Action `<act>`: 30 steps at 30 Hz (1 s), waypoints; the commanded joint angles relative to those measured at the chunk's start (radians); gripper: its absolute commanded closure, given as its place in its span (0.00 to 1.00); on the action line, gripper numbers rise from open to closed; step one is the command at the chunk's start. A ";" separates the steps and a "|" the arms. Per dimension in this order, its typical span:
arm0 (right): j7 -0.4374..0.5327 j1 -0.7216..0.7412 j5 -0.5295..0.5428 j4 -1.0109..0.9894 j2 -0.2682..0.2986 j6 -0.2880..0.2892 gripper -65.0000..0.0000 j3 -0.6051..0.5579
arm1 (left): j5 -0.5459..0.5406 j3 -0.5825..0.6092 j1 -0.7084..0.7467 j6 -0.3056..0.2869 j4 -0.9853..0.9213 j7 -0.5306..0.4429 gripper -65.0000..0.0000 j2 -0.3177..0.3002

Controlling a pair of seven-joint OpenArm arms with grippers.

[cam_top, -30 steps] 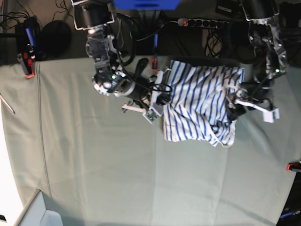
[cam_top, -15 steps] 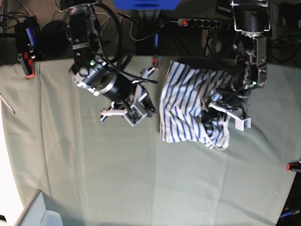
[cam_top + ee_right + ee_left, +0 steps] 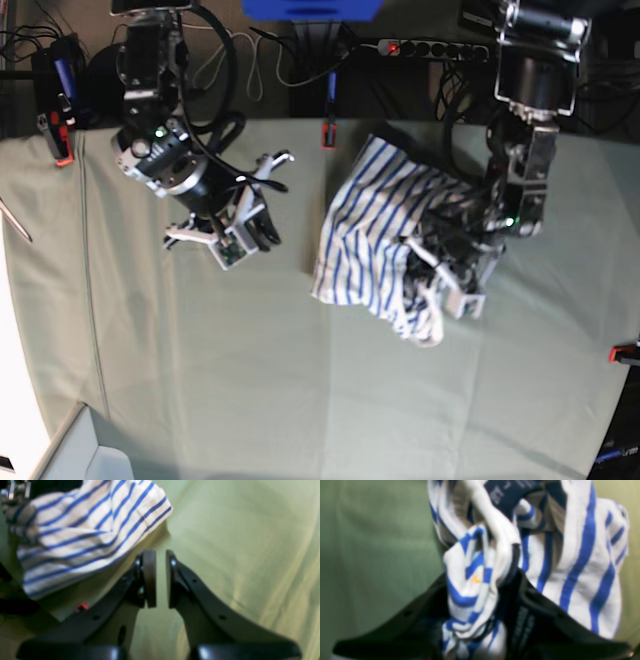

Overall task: Layout the t-shirt on the table in an organized manner, then fold the t-shirt properly
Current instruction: 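Press the folded shirt bundle square with both grippers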

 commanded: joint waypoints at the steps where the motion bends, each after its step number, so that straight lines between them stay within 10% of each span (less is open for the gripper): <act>1: 0.026 0.010 0.019 0.017 -0.003 0.014 0.91 -0.002 | 0.009 0.059 -0.056 -0.024 0.014 -0.027 1.00 0.000; 12: 0.026 0.008 0.014 0.015 -0.002 0.014 0.91 0.004 | 0.342 0.430 -0.349 -0.382 -0.124 -0.030 1.00 0.060; 17: 0.024 0.006 0.016 0.017 -0.006 0.014 0.91 0.075 | 0.451 0.431 -0.425 -0.398 -0.243 -0.030 0.92 0.140; 30: 0.026 -0.015 0.016 0.018 -0.002 0.014 0.91 0.093 | 0.529 0.427 -0.462 -0.389 -0.204 -0.072 0.23 0.174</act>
